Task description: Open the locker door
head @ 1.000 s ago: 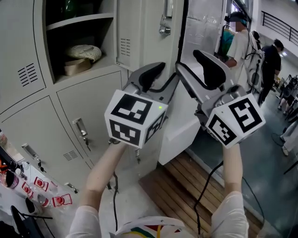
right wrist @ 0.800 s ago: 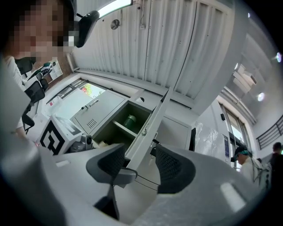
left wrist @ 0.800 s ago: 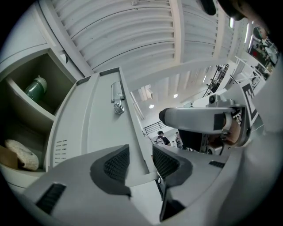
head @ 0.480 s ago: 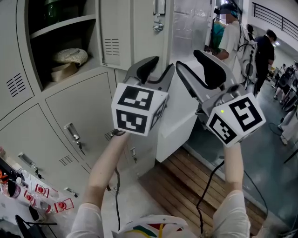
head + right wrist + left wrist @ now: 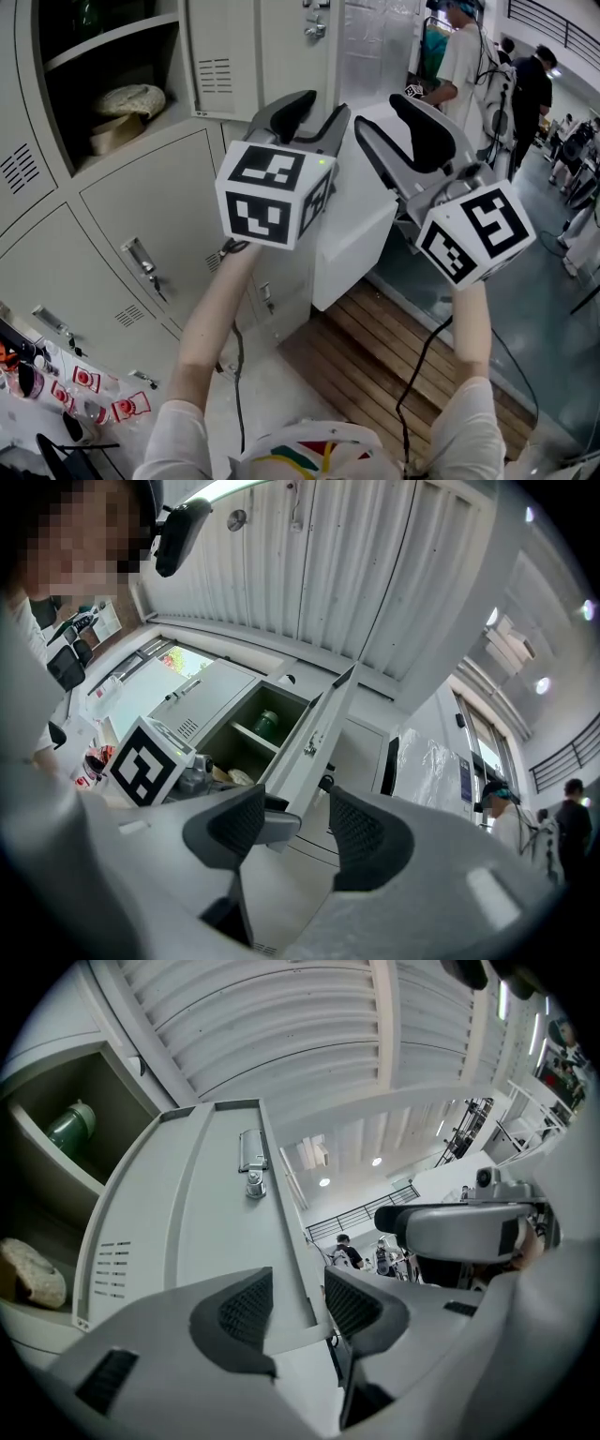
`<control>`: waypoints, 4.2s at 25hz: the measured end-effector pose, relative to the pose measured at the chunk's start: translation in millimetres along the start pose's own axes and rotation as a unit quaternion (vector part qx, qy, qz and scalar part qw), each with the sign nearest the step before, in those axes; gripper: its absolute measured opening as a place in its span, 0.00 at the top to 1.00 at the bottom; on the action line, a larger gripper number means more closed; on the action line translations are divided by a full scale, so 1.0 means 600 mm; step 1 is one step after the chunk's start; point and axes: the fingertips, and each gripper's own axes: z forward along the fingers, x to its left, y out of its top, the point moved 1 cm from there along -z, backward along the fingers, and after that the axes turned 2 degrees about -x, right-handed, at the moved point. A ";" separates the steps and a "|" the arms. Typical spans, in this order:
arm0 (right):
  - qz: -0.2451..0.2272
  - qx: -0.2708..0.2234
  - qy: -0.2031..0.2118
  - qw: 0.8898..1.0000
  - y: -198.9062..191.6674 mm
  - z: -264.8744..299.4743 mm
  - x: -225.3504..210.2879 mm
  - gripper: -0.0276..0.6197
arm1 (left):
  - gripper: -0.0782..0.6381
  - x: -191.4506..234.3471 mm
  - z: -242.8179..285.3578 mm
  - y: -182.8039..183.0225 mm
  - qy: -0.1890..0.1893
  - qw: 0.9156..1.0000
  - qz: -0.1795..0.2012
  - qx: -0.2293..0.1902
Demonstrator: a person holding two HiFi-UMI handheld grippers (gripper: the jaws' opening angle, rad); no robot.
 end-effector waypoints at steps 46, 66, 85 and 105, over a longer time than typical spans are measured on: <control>0.069 -0.127 0.085 0.986 0.120 0.099 0.169 0.73 | 0.85 0.144 -0.273 0.108 0.179 0.980 0.076 -0.037; 0.117 -0.189 0.080 0.972 0.078 0.140 0.399 0.95 | 0.86 0.152 -0.551 0.114 0.382 0.903 0.195 0.020; 0.128 -0.105 0.112 0.980 -0.079 0.044 0.509 0.95 | 0.86 0.092 -0.656 -0.073 0.455 0.875 0.150 0.065; 0.181 0.003 0.141 0.973 -0.221 -0.032 0.569 0.95 | 0.86 0.050 -0.705 -0.204 0.484 0.863 0.073 0.124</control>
